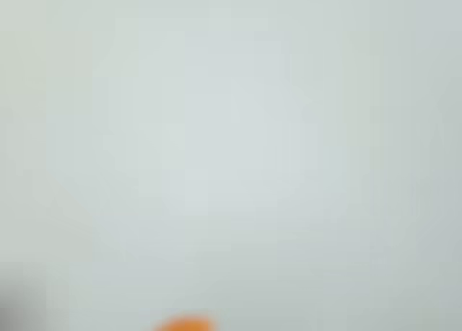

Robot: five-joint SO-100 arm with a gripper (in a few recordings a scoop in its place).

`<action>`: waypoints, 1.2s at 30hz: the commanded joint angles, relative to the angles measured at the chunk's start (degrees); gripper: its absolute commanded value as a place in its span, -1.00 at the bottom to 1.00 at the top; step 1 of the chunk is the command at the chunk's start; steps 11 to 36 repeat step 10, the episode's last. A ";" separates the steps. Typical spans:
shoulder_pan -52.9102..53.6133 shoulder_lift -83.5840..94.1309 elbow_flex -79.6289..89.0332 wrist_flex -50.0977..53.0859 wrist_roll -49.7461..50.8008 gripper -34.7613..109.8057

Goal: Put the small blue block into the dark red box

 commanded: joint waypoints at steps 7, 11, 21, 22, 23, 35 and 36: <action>-0.88 12.57 11.16 0.53 1.58 -0.52; -0.18 12.48 11.87 0.53 2.46 -0.52; -0.18 12.48 11.87 0.53 2.46 -0.52; -0.18 12.48 11.87 0.53 2.46 -0.52; -0.18 12.48 11.87 0.53 2.46 -0.52; -0.18 12.48 11.87 0.53 2.46 -0.52; -0.18 12.48 11.87 0.53 2.46 -0.52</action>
